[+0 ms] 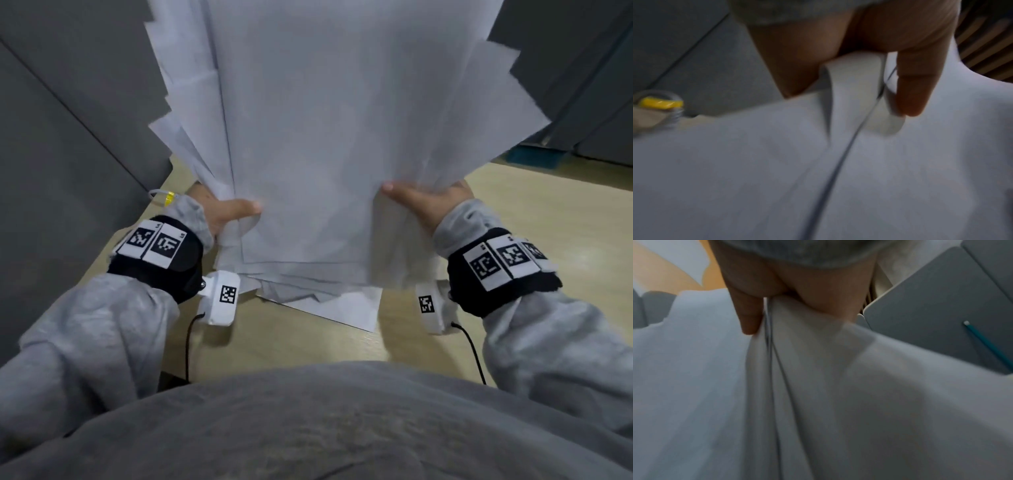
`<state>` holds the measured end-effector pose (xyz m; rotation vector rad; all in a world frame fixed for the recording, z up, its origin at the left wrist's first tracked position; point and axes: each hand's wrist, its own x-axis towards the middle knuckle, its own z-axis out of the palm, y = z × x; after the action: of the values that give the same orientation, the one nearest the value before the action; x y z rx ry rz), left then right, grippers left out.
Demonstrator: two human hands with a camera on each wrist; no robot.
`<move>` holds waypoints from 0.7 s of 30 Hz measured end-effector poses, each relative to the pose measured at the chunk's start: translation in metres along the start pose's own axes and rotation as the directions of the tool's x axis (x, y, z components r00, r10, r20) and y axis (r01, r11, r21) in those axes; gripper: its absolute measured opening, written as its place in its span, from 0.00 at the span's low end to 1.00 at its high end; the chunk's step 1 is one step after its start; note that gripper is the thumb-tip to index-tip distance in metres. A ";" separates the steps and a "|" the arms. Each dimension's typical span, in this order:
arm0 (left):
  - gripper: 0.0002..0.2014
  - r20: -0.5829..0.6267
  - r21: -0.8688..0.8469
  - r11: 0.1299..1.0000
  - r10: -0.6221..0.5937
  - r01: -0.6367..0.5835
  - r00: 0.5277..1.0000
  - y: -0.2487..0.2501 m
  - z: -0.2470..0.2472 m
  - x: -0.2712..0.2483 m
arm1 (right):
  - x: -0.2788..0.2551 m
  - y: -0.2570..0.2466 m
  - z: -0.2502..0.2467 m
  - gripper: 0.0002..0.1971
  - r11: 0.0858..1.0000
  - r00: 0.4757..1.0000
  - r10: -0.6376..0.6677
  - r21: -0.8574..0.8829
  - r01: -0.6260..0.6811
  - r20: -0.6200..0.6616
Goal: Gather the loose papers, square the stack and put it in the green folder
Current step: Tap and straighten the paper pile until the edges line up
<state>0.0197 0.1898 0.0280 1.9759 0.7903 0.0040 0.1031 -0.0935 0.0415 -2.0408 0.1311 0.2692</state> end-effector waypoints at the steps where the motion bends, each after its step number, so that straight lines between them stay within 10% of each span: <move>1: 0.51 -0.030 0.026 0.999 0.032 -0.031 0.999 0.005 -0.003 -0.001 | -0.004 -0.005 -0.003 0.40 0.999 0.999 -0.033 0.009 0.033 -0.025; 5: 0.39 -0.052 0.125 0.991 0.056 -0.049 0.997 0.044 -0.011 -0.019 | -0.025 -0.022 -0.010 0.42 0.990 0.986 -0.058 -0.139 0.036 -0.157; 9: 0.50 -0.048 0.123 0.991 0.058 -0.052 0.997 0.063 -0.024 -0.029 | -0.038 -0.028 -0.017 0.46 0.983 0.981 -0.072 -0.182 0.038 -0.183; 16: 0.33 0.001 0.082 0.980 0.179 -0.179 0.984 0.067 -0.006 -0.043 | -0.038 -0.031 -0.006 0.15 0.950 0.949 -0.311 0.002 0.312 -0.047; 21: 0.31 -0.233 0.139 0.990 0.014 0.019 0.972 0.077 0.009 -0.042 | -0.044 -0.038 -0.008 0.13 0.935 0.930 -0.354 -0.012 0.355 -0.099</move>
<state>0.0295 0.1360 0.0971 2.1332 0.9666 0.1874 0.0695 -0.0838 0.0886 -2.0280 -0.1761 -0.0598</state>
